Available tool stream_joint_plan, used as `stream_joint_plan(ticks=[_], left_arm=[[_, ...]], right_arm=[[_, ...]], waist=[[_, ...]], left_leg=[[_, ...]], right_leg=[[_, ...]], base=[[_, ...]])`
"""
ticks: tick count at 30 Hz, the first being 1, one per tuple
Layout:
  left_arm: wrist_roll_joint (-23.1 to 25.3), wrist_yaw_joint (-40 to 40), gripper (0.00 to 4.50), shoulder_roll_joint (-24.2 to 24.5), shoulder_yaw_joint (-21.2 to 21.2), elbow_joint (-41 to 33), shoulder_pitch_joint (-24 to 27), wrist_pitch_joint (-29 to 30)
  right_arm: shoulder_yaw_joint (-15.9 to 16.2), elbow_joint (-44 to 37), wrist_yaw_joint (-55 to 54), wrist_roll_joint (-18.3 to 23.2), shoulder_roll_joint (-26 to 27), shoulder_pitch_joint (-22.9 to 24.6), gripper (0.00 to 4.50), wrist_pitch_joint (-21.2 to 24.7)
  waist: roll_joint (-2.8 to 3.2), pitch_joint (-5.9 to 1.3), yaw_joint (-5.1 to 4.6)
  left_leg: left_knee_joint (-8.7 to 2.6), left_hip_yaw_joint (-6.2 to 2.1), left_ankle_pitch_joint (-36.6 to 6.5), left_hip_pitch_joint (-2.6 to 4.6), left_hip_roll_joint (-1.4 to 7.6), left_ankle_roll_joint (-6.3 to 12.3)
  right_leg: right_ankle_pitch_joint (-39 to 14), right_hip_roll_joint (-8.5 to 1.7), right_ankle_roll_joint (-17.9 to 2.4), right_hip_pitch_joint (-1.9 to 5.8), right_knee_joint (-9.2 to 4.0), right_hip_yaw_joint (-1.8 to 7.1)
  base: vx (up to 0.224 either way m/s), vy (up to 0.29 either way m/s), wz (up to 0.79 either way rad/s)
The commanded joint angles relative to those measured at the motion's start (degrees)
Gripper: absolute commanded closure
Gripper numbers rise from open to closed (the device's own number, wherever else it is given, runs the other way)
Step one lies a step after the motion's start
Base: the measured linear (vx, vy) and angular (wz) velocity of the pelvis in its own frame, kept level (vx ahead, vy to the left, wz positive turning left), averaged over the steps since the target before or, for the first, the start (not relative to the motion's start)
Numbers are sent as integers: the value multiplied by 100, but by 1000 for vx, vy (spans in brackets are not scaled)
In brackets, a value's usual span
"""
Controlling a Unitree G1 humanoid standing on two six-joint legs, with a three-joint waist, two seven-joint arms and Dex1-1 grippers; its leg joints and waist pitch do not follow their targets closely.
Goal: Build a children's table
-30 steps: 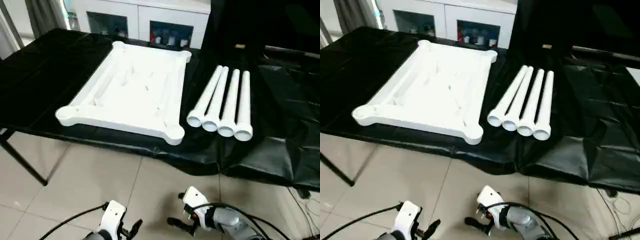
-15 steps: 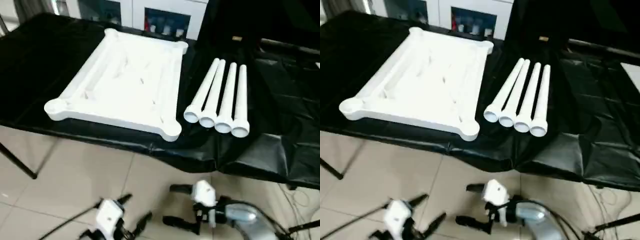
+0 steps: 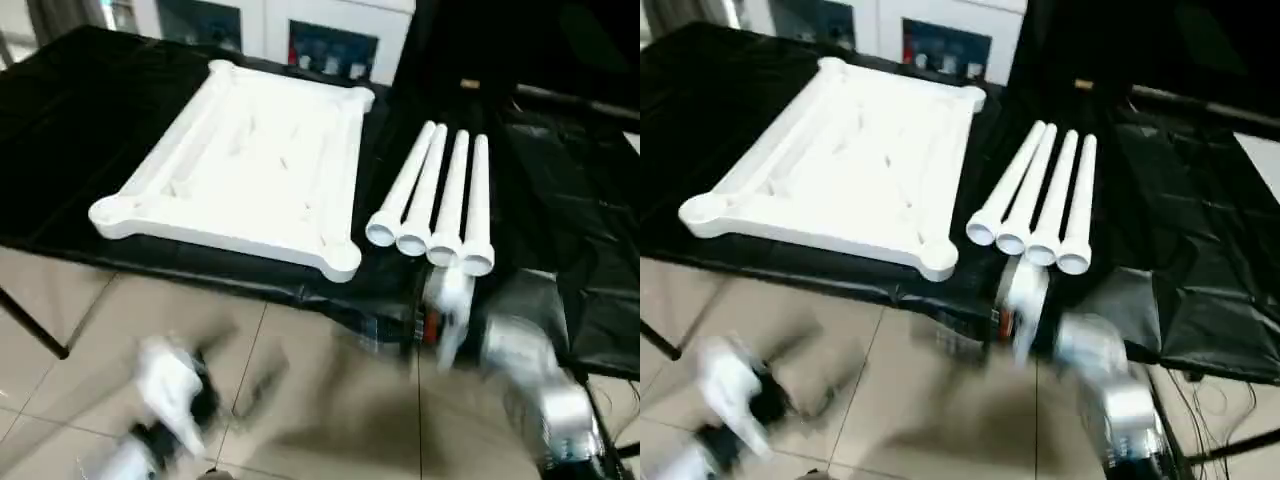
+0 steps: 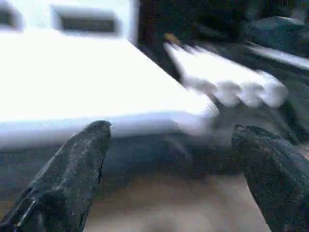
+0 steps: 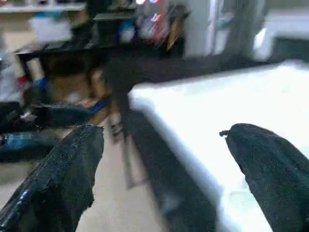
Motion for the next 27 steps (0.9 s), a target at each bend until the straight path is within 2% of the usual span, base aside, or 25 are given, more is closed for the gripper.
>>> stream_joint_plan(ticks=[1, 2, 3, 4, 5, 6, 7, 8, 9, 10, 11, 13, 14, 15, 17, 18, 19, 21, 22, 23, 24, 25, 26, 27], left_arm=[[-166, 503, 1, -63, 247, -4, -582, 497], [67, 725, 1, -109, 308, 177, -898, 593], [67, 725, 1, -109, 308, 177, -898, 593], [501, 1071, 1, -206, 343, 401, -1178, 613], [945, 1379, 1, -307, 316, 887, -1576, 347], [1310, 1756, 1, -419, 288, 1381, -1987, 234], [1332, 1896, 1, -491, 295, 1550, -2125, 170], [1255, 1954, 1, -543, 284, 1608, -2214, 280], [1255, 1954, 1, -543, 284, 1608, -2214, 280], [1237, 1991, 1, -575, 190, 1906, -2485, 239], [1288, 2010, 1, -556, 154, 1960, -2538, 229], [1280, 2027, 1, -583, 139, 2065, -2660, 199], [1108, 2008, 1, -688, 207, 2095, -2718, 232], [1081, 2004, 1, -759, 255, 2157, -2753, 192], [1528, 2054, 1, -708, 81, 2487, -2770, -20], [1686, 2069, 1, -684, -1, 2609, -2746, -88], [1795, 2072, 1, -652, -70, 2648, -2700, -167], [1818, 2060, 1, -642, -125, 2672, -2643, -232], [1698, 2073, 1, -724, -124, 2620, -2515, -276], [1679, 2089, 1, -747, -128, 2593, -2466, -280], [1676, 2093, 1, -756, -124, 2587, -2454, -274], [1665, 2115, 1, -798, -100, 2555, -2399, -275], [1666, 2118, 1, -826, -70, 2557, -2384, -294], [1670, 2119, 1, -853, -42, 2562, -2372, -316]], right_arm=[[-389, -109, -928, -67, 106, -212, 0, 570], [-505, -26, -1295, -94, 202, -339, 0, 798], [-505, -26, -1295, -94, 202, -339, 0, 798], [-596, 65, -1770, -327, 292, -442, 0, 902], [-743, 266, -2241, -424, 481, -574, 0, 755], [-870, 446, -2887, -745, 692, -694, 0, 452], [-912, 509, -3055, -814, 809, -722, 0, 197], [-899, 530, -3209, -923, 864, -720, 0, 161], [-899, 530, -3209, -923, 864, -720, 0, 161], [-967, 630, -3617, -997, 1010, -629, 0, 294], [-1011, 626, -3694, -950, 1066, -585, 0, 329], [-1017, 535, -3862, -1016, 1115, -495, 0, 428], [-955, 355, -3955, -1150, 1114, -400, 0, 534], [-939, 302, -3986, -1180, 1124, -372, 0, 560], [-1035, 221, -4191, -1166, 1248, -260, 0, 573], [-1060, 194, -4270, -1159, 1301, -204, 0, 630], [-1020, 126, -4371, -1260, 1273, -138, 0, 828], [-917, 67, -4410, -1430, 1204, -50, 0, 849], [-712, -87, -4292, -1614, 1060, 170, 0, 741], [-621, -113, -4266, -1767, 981, 268, 0, 579], [-603, -113, -4271, -1806, 963, 293, 0, 555], [-587, -96, -4312, -1887, 929, 392, 0, 541], [-636, -97, -4369, -1868, 958, 411, 0, 599], [-670, -122, -4394, -1833, 982, 420, 0, 648]], waist=[[183, -299, 45], [209, -304, 45], [175, -327, 67], [159, -341, 77], [277, -355, 106], [301, -357, 94], [259, -364, 94], [277, -415, 112], [270, -420, 125], [392, -420, 118], [354, -411, 110], [405, -447, 103], [494, -459, 107], [488, -460, 106], [506, -479, 109], [537, -470, 94], [593, -474, 92], [603, -483, 94], [611, -480, 92], [643, -492, 92], [571, -447, 130], [564, -461, 129], [450, -454, 174], [401, -467, 241]], left_leg=[[-398, 30, -379, 96, 11, 42], [-399, 28, -384, 107, 1, -24], [-399, 21, -406, 110, -13, -118], [-394, 19, -314, 91, -14, -187], [-385, 2, -309, 100, -23, -235], [-381, 16, -410, 103, -44, -290], [-389, 16, -440, 91, -47, -315], [-375, 5, -450, 95, -57, -384], [-379, -17, -364, 50, -56, -406], [-364, -20, -348, 72, -64, -453], [-365, -8, -362, 63, -79, -453], [-345, -27, -325, 50, -90, -415], [-326, -31, -261, 43, -98, -418], [-320, -27, -217, 29, -103, -414], [-302, -23, -131, 8, -118, -337], [-299, -19, -108, -1, -128, -258], [-305, -34, -134, -4, -122, -238], [-310, -34, -239, -2, -109, -277], [-315, -29, -344, -5, -97, -288], [-251, 104, -460, 120, -67, -426], [-254, 162, -762, 68, -122, -484], [-178, 289, -972, 186, -130, -581], [-112, 315, -1264, 113, -225, -459], [49, 266, -1377, 16, -320, -144]], right_leg=[[566, -133, -1015, 192, -335, 180], [551, -122, -979, 182, -341, 179], [511, -117, -904, 194, -343, 175], [619, -114, -824, 207, -344, 179], [693, -126, -815, 203, -322, 177], [638, -121, -756, 180, -346, 180], [524, -130, -708, 189, -385, 178], [530, -152, -714, 213, -360, 182], [676, -145, -733, 246, -330, 176], [821, -119, -747, 206, -328, 172], [870, -103, -731, 207, -340, 178], [1159, -95, -740, 245, -318, 167], [1313, -91, -783, 249, -298, 167], [1402, -90, -795, 264, -297, 170], [1525, -85, -836, 279, -293, 167], [1522, -81, -799, 274, -310, 169], [1421, -90, -761, 280, -312, 163], [1199, -97, -736, 275, -329, 162], [1062, -111, -748, 269, -345, 167], [886, -54, -713, 160, -383, 291], [420, -54, -724, 175, -421, 393], [87, 15, -688, 52, -482, 539], [-351, 38, -665, 118, -520, 749], [-567, -64, -671, 215, -616, 1085]], base=[[0, 0, 0], [0, 0, 0], [0, 0, 0], [0, 0, 0], [0, 0, 0], [0, 0, 0], [0, 0, 0], [0, 0, 0], [0, 0, 0], [0, 0, 0], [0, 0, 0], [0, 0, 0], [0, 0, 0], [0, 0, 0], [0, 0, 0], [0, 0, 0], [0, 0, 0], [0, 0, 0], [0, 0, 0], [0, 0, 0], [0, 0, 0], [0, 0, 0], [-18, 33, -38], [-24, 66, -49]])
